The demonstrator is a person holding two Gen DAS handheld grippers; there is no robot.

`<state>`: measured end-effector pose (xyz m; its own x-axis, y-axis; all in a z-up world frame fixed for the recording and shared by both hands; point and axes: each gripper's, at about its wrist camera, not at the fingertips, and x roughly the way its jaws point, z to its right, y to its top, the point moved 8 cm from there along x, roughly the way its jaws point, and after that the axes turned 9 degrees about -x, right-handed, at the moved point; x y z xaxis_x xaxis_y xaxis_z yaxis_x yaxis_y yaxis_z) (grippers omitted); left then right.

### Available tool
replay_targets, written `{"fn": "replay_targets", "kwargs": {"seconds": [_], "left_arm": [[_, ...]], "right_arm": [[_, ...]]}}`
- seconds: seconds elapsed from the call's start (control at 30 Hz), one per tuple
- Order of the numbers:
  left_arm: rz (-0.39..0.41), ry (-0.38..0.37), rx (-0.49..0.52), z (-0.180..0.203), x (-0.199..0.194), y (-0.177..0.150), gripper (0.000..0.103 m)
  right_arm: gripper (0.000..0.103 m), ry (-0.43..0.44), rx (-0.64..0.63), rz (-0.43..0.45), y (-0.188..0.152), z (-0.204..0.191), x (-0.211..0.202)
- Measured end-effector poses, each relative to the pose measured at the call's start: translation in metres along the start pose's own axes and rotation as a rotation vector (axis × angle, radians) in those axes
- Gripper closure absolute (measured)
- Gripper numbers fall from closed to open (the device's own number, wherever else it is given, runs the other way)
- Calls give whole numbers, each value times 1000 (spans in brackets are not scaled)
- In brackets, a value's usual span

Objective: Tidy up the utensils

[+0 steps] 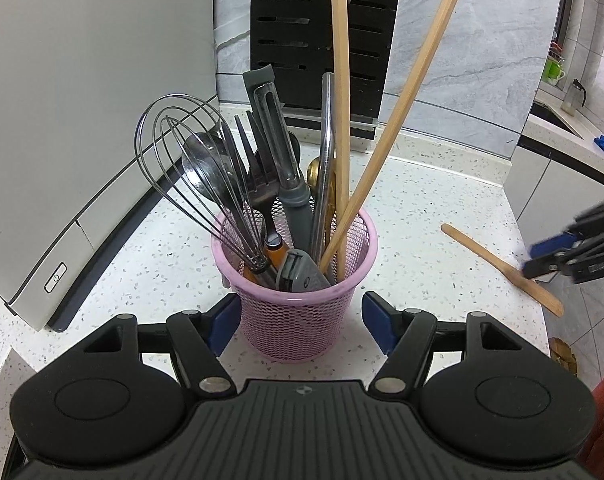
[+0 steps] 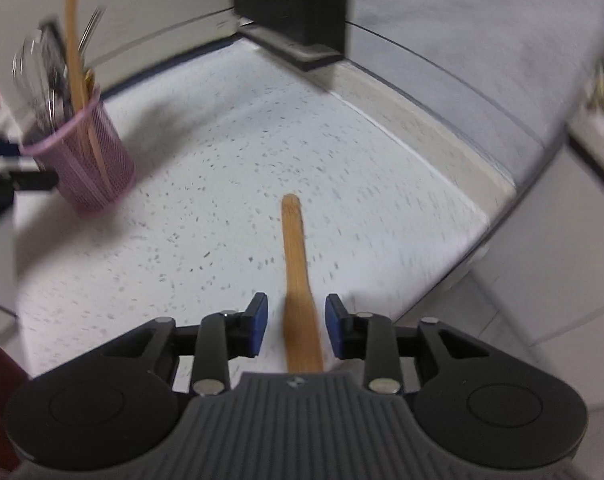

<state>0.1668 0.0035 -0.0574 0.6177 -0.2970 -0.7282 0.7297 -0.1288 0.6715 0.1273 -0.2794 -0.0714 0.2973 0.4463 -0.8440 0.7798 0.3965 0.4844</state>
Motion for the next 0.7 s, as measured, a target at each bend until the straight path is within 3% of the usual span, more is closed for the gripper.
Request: {"fn": "replay_targets", "kwargs": {"seconds": [0.1,0.23,0.53,0.7], "left_arm": [[-1,7,5,1,1,0,25],[0,11,9,2,2,1,25],[-2,13,14,2,4,1,25],[-1,11,15,1,4,1,25]], "right_arm": [[73,77,159,7,-21,16,-9],[72,115,299,16,-47,32,-14],[59,207,489,28,-80,47,-5],[59,281,579,60,-85,49,0]]}}
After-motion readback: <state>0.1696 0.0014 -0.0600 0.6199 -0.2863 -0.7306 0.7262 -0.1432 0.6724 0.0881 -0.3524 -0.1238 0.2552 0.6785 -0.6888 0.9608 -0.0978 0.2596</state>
